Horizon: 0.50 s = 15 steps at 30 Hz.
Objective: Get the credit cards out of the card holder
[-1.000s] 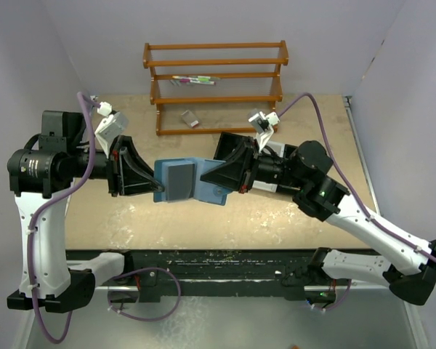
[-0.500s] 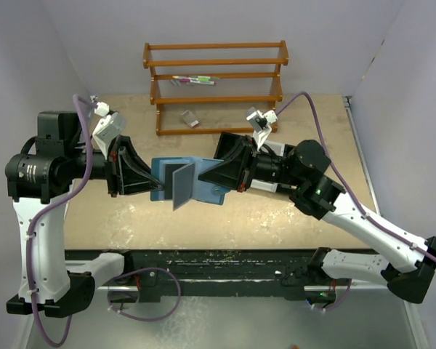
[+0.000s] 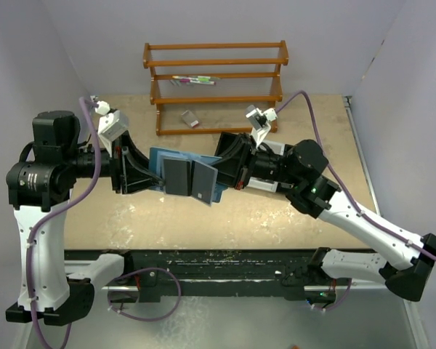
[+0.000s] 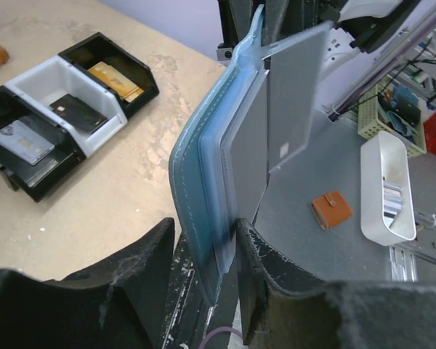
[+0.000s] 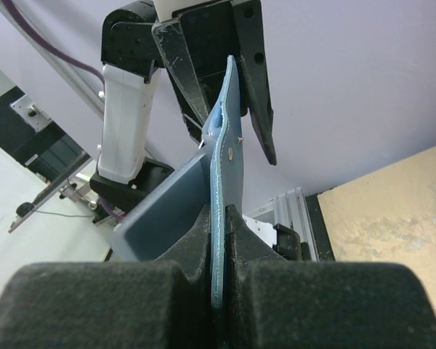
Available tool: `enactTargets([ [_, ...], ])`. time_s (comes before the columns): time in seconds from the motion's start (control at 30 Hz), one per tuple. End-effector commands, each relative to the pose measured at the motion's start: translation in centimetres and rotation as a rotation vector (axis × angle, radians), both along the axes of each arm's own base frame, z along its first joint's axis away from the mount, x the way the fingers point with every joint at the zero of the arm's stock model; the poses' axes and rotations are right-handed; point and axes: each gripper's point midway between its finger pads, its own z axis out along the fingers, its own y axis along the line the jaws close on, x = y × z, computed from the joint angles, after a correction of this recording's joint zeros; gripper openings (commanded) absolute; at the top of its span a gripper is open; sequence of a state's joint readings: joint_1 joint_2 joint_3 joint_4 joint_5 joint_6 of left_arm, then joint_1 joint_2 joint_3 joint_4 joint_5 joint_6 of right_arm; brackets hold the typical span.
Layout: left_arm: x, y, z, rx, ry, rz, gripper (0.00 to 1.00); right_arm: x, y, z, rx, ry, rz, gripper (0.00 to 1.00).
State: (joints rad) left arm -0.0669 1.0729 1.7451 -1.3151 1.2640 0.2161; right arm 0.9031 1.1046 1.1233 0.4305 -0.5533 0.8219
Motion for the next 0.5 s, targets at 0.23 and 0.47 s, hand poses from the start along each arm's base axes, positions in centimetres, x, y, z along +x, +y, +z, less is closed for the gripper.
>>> enactTargets([
  [0.23,1.5,0.3,0.7,0.017,-0.038,0.081,0.67,-0.7,-0.1,3.0,0.106,-0.045,0.036,0.00],
  [0.47,1.1,0.3,0.6,0.018,-0.034,0.069,0.76,-1.2,-1.4,2.8,0.065,-0.044,-0.002,0.00],
])
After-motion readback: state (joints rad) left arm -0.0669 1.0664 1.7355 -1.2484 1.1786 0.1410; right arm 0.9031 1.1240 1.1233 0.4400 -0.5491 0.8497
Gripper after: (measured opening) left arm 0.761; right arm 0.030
